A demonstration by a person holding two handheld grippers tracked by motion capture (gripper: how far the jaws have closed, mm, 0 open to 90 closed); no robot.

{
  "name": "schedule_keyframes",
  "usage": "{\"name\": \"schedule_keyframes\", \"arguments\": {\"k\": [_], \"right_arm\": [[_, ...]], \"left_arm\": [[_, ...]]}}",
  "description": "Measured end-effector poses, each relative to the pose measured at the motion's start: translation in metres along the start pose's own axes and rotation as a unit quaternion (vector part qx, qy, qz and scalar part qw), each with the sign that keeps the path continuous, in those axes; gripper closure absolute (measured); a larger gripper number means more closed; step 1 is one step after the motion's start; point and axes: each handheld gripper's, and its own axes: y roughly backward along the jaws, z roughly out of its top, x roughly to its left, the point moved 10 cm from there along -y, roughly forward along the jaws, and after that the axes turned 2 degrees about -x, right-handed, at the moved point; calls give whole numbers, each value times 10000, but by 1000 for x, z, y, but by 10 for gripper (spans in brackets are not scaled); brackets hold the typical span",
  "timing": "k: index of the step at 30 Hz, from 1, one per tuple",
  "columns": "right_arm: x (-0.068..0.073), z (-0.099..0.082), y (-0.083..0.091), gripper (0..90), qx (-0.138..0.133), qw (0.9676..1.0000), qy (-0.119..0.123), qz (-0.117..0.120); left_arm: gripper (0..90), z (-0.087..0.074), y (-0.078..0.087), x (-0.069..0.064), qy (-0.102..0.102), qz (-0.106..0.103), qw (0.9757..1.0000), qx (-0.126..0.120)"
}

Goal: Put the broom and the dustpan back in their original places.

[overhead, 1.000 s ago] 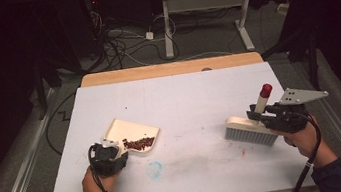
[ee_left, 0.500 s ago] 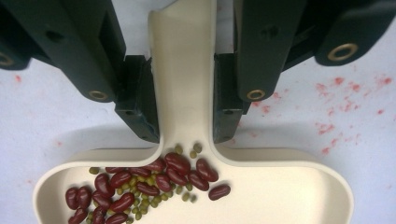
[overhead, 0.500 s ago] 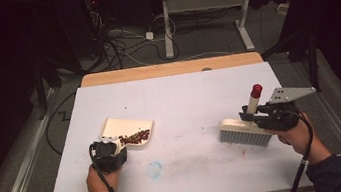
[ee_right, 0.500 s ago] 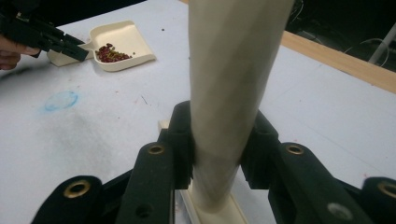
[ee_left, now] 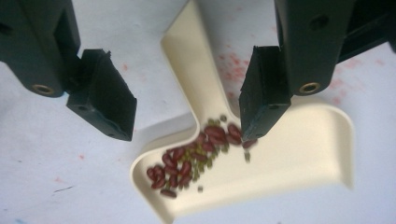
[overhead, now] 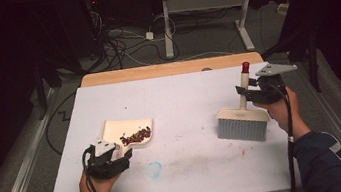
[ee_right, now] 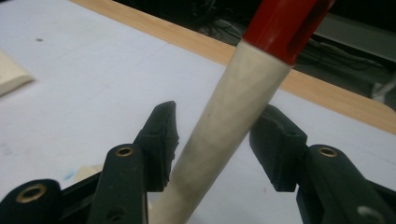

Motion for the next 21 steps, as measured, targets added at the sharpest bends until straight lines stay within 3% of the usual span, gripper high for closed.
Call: {"name": "schedule_keyframes", "arguments": {"k": [3,5,8,13,17,21], "right_arm": [[-9,-1,-22,475,131,9993,94,-337],[-10,0,-35,481,38,9994,107,-342],[-12,-7,-51,469,209,9978,174,-608],[0,-12,-57,424,141,9989,10,-452],[5,-7,-49,391,-125,9992,-65,-383],[14,-7,-41,301,-192,9995,-103,-232]], "left_arm": [[293,-5,7,2,-247,67,9996,-89],[285,-10,9,0,-334,15,9994,-82],[233,-15,12,-3,-520,-51,9986,-111],[187,-20,16,-7,-768,-84,9969,-120],[168,-23,16,-8,-867,-38,9962,-63],[168,-25,13,-8,-961,11,9954,-20]]}}
